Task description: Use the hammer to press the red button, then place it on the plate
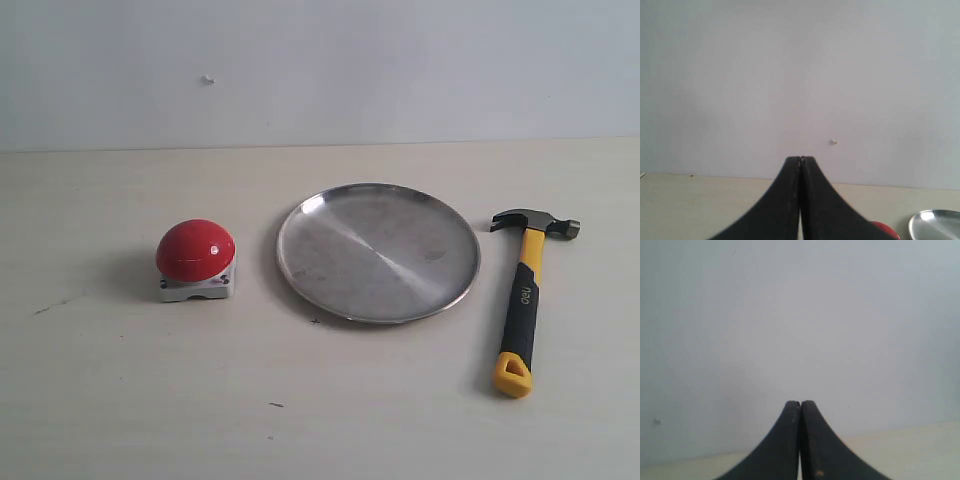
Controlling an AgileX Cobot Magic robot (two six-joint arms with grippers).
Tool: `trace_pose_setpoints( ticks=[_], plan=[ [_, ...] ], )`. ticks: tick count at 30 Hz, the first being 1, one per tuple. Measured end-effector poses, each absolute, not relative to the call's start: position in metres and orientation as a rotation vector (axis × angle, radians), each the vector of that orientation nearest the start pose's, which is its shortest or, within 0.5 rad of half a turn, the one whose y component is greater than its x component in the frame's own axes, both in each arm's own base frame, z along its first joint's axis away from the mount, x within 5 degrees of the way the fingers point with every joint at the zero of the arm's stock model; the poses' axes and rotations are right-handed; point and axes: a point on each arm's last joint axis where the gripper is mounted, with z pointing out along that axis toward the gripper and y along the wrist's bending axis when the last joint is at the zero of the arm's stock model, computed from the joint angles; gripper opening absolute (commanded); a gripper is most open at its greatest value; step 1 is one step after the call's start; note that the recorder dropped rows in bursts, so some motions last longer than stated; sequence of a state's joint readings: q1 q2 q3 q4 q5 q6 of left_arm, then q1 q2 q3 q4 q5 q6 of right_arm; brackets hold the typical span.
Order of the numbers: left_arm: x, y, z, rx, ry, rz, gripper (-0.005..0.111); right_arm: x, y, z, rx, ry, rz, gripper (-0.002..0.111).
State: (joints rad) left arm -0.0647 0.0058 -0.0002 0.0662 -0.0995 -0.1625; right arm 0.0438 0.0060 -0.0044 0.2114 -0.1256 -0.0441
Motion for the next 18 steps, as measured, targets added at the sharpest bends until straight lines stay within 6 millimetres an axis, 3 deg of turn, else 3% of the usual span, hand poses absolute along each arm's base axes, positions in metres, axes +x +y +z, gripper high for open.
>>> trace_pose_setpoints(
  ticks=[6,12,18],
  plan=[
    [0.0553,-0.0042,0.2219,-0.017,1.391,-0.139,0.000,0.0527,-0.0040,0.2336,0.331,1.236,0.401,0.000],
    [0.0553,-0.0042,0.2219,-0.017,1.391,-0.139,0.000,0.0529,-0.0039,0.2329,0.339,1.243,0.410,0.000],
    [0.0553,-0.0042,0.2219,-0.017,1.391,-0.139,0.000,0.0552,-0.0007,0.2237,0.286,1.361,0.361,0.000]
  ],
)
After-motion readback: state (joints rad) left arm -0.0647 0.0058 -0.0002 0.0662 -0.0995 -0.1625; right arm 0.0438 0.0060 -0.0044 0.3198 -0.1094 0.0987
